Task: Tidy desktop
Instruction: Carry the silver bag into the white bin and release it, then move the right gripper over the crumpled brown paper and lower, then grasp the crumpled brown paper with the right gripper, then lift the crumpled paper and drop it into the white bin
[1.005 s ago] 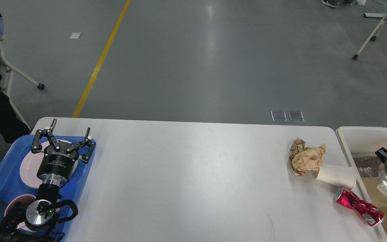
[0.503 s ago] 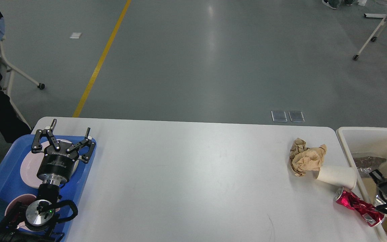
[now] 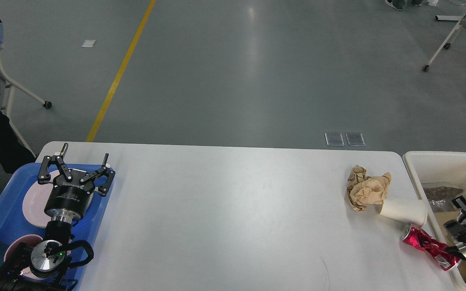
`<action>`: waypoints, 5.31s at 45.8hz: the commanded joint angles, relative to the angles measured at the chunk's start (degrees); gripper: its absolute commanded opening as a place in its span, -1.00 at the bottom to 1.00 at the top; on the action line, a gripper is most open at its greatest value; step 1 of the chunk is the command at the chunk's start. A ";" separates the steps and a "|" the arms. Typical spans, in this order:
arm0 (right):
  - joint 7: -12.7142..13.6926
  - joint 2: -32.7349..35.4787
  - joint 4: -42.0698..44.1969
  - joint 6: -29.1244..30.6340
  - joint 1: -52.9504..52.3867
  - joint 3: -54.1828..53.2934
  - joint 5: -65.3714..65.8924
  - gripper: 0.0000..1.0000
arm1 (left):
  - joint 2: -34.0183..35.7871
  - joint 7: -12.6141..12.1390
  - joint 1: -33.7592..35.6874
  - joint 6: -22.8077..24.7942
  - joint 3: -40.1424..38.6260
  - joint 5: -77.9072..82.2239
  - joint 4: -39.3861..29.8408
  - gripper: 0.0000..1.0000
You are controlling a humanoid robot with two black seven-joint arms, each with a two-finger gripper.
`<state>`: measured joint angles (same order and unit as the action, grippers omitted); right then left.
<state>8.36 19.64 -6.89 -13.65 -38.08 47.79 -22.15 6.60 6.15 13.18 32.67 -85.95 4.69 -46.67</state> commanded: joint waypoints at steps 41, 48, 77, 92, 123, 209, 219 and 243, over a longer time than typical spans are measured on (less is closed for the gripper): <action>14.32 5.23 -55.32 23.40 -58.31 12.58 23.11 1.00 | -0.01 0.00 0.00 0.03 -0.01 -0.03 0.00 0.92; 14.50 -1.18 -64.39 37.45 -72.11 15.92 22.94 1.00 | -0.01 0.00 0.00 0.03 -0.01 -0.03 0.00 0.92; 13.97 0.04 -77.14 53.04 -88.31 15.93 17.23 1.00 | -0.01 0.00 0.00 0.03 -0.01 0.06 0.00 0.93; 14.23 -2.15 -58.78 49.78 -68.89 15.14 17.49 1.00 | -0.01 0.00 0.00 0.03 -0.01 -0.03 0.00 0.92; 13.71 -6.37 -23.87 29.66 -31.71 4.76 18.02 1.00 | -0.01 0.00 0.00 0.03 -0.01 0.06 0.00 0.92; 14.23 -8.57 -45.92 19.45 -41.01 -1.83 13.10 -1.00 | -0.01 0.00 0.00 0.03 -0.01 0.06 0.00 0.92; 13.97 -8.74 -59.10 24.10 -57.26 9.41 6.69 -1.00 | -0.01 0.00 0.00 0.03 -0.01 -0.03 0.00 0.92; -0.34 -7.51 -84.60 45.99 -93.22 29.19 5.71 -1.00 | -0.01 0.00 0.00 0.03 -0.01 -0.03 0.00 0.92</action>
<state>16.21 12.03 -89.24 29.92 -126.16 72.15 -16.52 6.59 6.15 13.18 32.69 -85.96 4.69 -46.67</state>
